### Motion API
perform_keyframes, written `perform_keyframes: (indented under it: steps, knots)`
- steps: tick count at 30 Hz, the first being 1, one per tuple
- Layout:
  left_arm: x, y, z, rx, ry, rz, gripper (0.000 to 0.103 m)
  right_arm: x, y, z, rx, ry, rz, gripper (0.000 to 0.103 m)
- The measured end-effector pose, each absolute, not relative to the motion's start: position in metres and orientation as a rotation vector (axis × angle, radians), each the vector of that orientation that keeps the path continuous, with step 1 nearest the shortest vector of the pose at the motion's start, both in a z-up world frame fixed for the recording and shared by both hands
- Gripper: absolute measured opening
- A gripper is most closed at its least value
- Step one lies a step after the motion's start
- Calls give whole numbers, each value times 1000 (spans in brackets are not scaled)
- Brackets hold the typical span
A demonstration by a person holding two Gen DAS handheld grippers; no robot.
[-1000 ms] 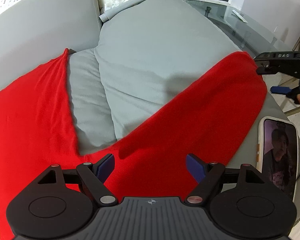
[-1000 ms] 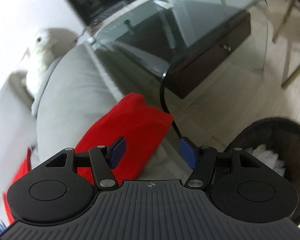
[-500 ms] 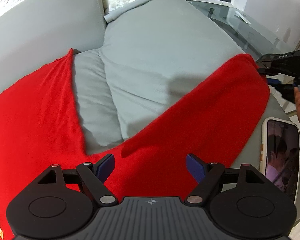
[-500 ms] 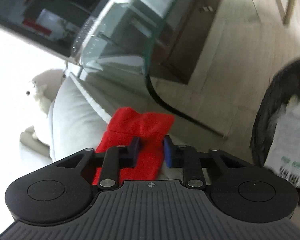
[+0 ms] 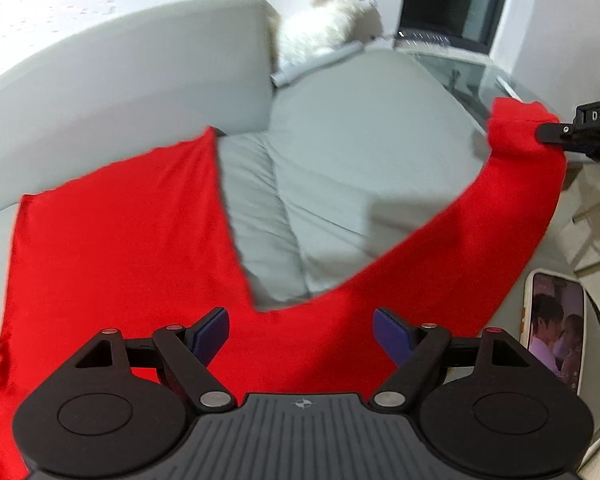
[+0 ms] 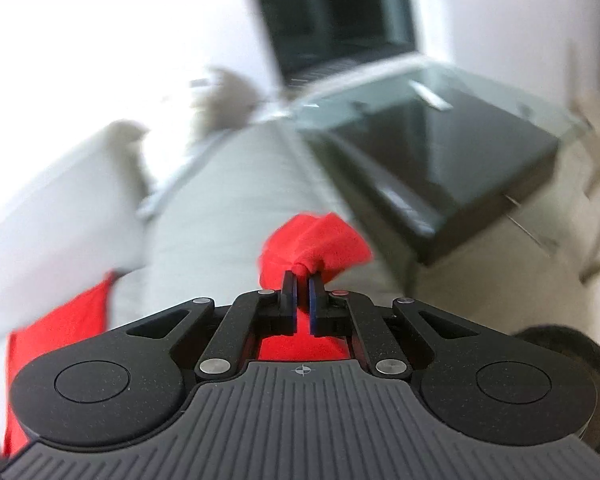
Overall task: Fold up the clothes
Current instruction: 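Carry the held sleeve across the shirt body and open the right gripper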
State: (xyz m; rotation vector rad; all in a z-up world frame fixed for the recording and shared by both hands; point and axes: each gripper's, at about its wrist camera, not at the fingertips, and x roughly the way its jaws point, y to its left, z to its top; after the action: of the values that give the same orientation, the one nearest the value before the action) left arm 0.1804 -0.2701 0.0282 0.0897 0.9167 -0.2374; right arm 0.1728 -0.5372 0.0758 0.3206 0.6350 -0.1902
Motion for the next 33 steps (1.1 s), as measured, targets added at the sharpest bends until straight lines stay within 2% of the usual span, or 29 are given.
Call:
perform_keyframes:
  steps: [12, 23, 30, 33]
  knots:
    - [144, -150, 77, -76, 838, -116, 77, 126, -344, 122, 198, 661, 79, 5]
    - [123, -24, 85, -130, 841, 28, 77, 96, -180, 141, 123, 730, 268, 5]
    - [103, 70, 88, -111, 830, 234, 77, 98, -86, 127, 70, 761, 297, 5]
    - [94, 107, 87, -134, 833, 314, 77, 101, -41, 104, 43, 788, 324, 5]
